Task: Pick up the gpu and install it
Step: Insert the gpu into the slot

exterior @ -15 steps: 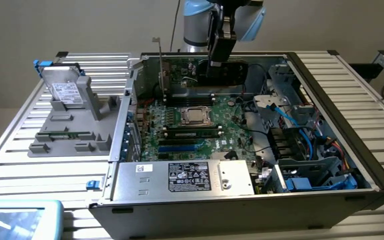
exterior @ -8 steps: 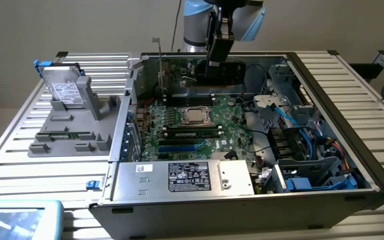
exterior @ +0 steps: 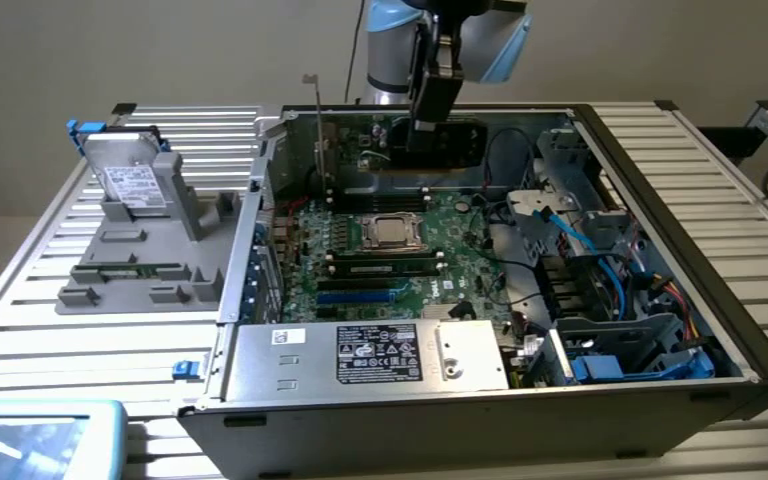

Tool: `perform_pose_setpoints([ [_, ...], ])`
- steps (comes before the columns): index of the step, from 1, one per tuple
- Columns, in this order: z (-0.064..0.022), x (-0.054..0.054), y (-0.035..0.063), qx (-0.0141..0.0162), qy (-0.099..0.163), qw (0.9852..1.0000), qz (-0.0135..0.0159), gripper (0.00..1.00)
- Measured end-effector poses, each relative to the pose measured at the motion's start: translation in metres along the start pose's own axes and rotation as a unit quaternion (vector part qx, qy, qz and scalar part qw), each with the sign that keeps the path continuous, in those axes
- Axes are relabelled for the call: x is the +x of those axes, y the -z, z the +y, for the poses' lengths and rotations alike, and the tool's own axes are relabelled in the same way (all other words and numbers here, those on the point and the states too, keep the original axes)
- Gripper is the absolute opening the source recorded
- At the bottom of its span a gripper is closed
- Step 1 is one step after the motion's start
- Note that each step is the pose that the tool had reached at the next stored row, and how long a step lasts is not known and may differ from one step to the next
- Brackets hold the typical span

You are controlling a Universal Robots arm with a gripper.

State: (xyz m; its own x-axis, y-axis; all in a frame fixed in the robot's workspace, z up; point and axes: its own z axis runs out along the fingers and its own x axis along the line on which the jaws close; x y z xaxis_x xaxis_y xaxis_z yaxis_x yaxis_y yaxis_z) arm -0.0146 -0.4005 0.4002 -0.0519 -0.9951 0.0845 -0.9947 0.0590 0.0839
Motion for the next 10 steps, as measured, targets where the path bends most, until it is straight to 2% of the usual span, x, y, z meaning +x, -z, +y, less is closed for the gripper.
perform_pose_setpoints([
  [5,0.0008,-0.0006,-0.0019,-0.0001,0.0,1.0,-0.0013,0.28],
  [8,0.0015,-0.0006,-0.0021,-0.0003,0.0,1.0,-0.0044,0.28],
  [10,0.0016,-0.0007,-0.0032,-0.0005,0.0,1.0,-0.0049,0.28],
])
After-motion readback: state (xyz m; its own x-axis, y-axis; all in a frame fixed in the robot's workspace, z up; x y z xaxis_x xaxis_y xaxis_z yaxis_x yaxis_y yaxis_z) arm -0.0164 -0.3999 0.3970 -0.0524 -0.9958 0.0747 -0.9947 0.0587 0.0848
